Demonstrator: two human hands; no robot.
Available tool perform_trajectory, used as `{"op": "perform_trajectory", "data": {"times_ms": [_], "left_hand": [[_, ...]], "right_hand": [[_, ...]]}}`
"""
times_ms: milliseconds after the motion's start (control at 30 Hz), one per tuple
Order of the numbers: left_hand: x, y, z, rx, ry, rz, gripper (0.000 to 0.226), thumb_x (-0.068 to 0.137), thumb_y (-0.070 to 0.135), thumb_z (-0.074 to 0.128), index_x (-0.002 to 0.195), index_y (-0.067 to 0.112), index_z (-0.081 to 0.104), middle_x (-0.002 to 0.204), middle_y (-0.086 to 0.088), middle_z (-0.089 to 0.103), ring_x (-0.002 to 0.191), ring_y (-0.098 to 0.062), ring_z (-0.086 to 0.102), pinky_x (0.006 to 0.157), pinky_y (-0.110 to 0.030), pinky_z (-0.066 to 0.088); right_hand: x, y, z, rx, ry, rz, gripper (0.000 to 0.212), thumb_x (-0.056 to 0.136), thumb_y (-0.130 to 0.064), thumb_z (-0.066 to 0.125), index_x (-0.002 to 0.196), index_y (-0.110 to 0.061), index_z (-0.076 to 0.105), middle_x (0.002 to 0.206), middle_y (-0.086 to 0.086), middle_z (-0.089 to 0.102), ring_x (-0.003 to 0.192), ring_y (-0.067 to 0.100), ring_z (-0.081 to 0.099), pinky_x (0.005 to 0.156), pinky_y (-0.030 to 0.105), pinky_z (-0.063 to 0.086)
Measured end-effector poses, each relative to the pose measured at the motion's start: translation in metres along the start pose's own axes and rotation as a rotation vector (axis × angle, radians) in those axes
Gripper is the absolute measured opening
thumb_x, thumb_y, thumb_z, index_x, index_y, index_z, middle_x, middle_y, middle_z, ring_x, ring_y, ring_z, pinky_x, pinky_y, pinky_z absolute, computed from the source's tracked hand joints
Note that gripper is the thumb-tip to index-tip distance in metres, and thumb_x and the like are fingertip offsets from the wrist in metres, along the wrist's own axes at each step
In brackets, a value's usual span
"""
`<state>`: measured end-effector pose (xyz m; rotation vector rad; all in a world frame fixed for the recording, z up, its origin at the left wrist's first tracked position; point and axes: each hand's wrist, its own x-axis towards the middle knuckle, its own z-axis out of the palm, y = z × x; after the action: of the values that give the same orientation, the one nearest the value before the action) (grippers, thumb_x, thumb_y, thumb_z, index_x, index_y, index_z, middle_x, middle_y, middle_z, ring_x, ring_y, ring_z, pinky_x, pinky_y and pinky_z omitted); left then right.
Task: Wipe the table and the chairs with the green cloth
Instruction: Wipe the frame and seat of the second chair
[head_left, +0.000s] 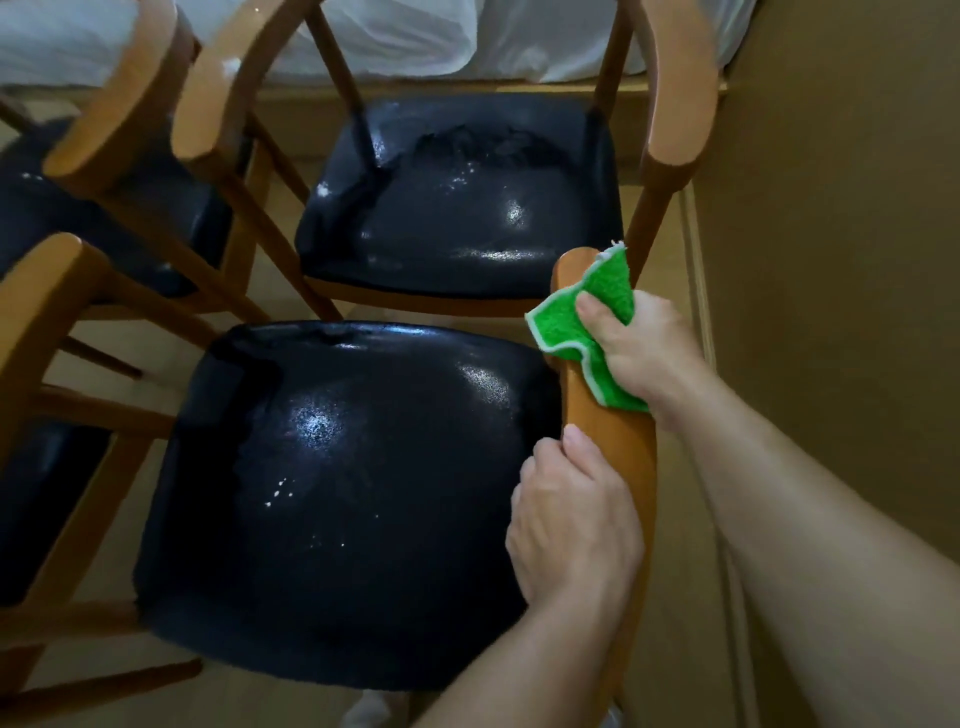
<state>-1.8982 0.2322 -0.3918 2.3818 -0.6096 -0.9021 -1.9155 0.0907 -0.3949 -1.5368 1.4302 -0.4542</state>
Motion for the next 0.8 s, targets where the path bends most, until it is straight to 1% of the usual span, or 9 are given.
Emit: {"op": "perform_trajectory", "data": {"times_ms": [133,267,367,433,500,567,633,733,800], "left_hand": [[0.002,0.003,0.007,0.138,0.052,0.015,0.041,0.096,0.052,0.015,0.088,0.028,0.047,0.093,0.007,0.059,0.090,-0.018,0.060,0.070,-0.036,0.033],[0.002,0.004,0.006,0.200,0.041,-0.007,0.036,0.095,0.052,0.013,0.084,0.030,0.040,0.088,0.008,0.057,0.085,-0.016,0.060,0.068,-0.036,0.035],[0.005,0.006,0.006,0.204,0.029,-0.051,0.036,0.093,0.051,0.013,0.087,0.031,0.043,0.090,0.009,0.059,0.085,-0.014,0.061,0.069,-0.036,0.038],[0.005,0.008,0.007,0.225,0.035,-0.041,0.040,0.092,0.054,0.010,0.090,0.031,0.043,0.092,0.010,0.059,0.087,-0.013,0.061,0.069,-0.035,0.035],[0.004,0.011,0.006,0.252,0.036,-0.036,0.045,0.089,0.056,0.003,0.090,0.032,0.042,0.092,0.012,0.056,0.086,-0.010,0.059,0.069,-0.032,0.034],[0.004,0.012,0.005,0.269,0.038,-0.041,0.050,0.087,0.057,-0.002,0.090,0.034,0.042,0.088,0.013,0.055,0.081,-0.008,0.057,0.068,-0.029,0.035],[0.004,0.015,0.004,0.276,0.021,-0.054,0.050,0.087,0.057,-0.002,0.091,0.036,0.043,0.085,0.014,0.054,0.077,-0.006,0.056,0.067,-0.025,0.036],[0.006,0.017,0.002,0.279,0.004,-0.073,0.042,0.093,0.056,0.004,0.092,0.037,0.042,0.086,0.014,0.053,0.077,-0.006,0.055,0.070,-0.025,0.039],[0.006,0.019,0.002,0.297,-0.018,-0.058,0.039,0.095,0.055,0.007,0.092,0.036,0.042,0.088,0.014,0.053,0.077,-0.005,0.055,0.073,-0.026,0.042]], "right_hand": [[-0.051,0.031,-0.013,0.174,-0.053,0.195,0.040,0.093,-0.042,0.057,0.075,-0.008,0.068,0.064,0.003,0.067,0.056,0.014,0.061,0.052,0.024,0.046],[-0.084,0.043,-0.017,0.090,-0.257,0.294,0.040,0.093,-0.045,0.054,0.080,-0.012,0.071,0.071,0.004,0.072,0.067,0.020,0.067,0.059,0.028,0.049],[-0.058,0.032,-0.011,0.117,-0.244,0.224,0.029,0.088,-0.042,0.064,0.091,-0.014,0.068,0.079,0.002,0.072,0.076,0.018,0.068,0.065,0.031,0.055],[-0.026,0.022,-0.004,0.062,-0.165,0.171,0.044,0.080,-0.046,0.072,0.107,-0.013,0.059,0.094,0.003,0.070,0.088,0.022,0.067,0.079,0.041,0.055],[0.007,0.010,0.001,-0.024,-0.091,0.103,0.059,0.073,-0.053,0.075,0.113,-0.016,0.053,0.103,0.002,0.065,0.094,0.023,0.063,0.085,0.043,0.052],[0.034,-0.002,0.006,-0.088,-0.078,0.035,0.061,0.071,-0.059,0.074,0.111,-0.018,0.051,0.100,0.000,0.063,0.090,0.021,0.061,0.077,0.039,0.050],[0.049,-0.011,0.012,-0.247,-0.053,-0.031,0.055,0.074,-0.060,0.069,0.106,-0.019,0.051,0.094,-0.001,0.060,0.082,0.020,0.056,0.066,0.033,0.042],[0.054,-0.019,0.019,-0.451,0.045,-0.155,0.043,0.079,-0.051,0.062,0.101,-0.015,0.052,0.093,0.006,0.058,0.077,0.026,0.049,0.068,0.033,0.035],[0.050,-0.023,0.019,-0.554,0.090,-0.220,0.039,0.083,-0.044,0.058,0.105,-0.011,0.054,0.100,0.012,0.057,0.085,0.035,0.052,0.069,0.036,0.036]]}}
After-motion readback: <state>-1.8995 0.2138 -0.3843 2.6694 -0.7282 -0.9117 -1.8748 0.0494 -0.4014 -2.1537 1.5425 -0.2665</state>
